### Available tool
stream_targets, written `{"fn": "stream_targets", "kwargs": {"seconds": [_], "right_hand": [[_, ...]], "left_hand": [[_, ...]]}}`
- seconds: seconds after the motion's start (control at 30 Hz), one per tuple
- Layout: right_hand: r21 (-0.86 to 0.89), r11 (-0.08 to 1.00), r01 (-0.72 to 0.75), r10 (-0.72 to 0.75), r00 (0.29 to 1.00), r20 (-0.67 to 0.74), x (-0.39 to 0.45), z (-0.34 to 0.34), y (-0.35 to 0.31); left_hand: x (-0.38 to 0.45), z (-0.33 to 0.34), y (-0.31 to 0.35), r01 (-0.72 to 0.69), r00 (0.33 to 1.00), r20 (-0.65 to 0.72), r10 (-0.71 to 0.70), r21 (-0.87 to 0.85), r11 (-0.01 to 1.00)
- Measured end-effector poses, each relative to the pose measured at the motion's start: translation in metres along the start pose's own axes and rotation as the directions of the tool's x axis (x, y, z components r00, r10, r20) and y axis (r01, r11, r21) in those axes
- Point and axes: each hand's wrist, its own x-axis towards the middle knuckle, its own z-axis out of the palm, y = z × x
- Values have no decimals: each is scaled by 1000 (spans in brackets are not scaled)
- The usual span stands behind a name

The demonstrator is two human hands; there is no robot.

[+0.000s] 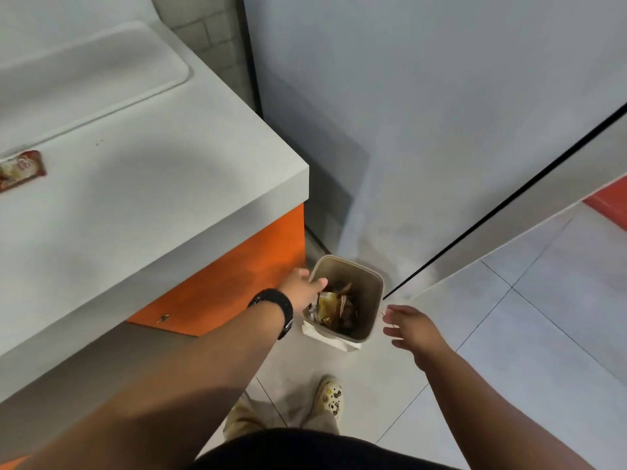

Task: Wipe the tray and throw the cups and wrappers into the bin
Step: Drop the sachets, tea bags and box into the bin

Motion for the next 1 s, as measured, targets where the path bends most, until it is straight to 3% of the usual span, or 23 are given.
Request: {"fn": "stream_targets", "kwargs": {"seconds": [0.27, 0.6, 0.67, 1.0], "right_hand": [[-28, 997, 67, -65, 995, 71, -3, 16, -33], [-109, 962, 249, -221, 949, 225, -28, 58, -81], [-114, 927, 356, -305, 896, 322, -59, 112, -106], [-24, 859, 511, -436, 756, 488, -111, 184, -151]], "left_hand": [[-17, -27, -12, 21, 995, -97, -22, -13, 1000], [-63, -52, 0, -186, 959, -212, 187, 21, 982], [-92, -98, -24, -262, 902, -364, 232, -33, 965], [-124, -166, -48, -359, 787, -550, 278, -42, 932]]}}
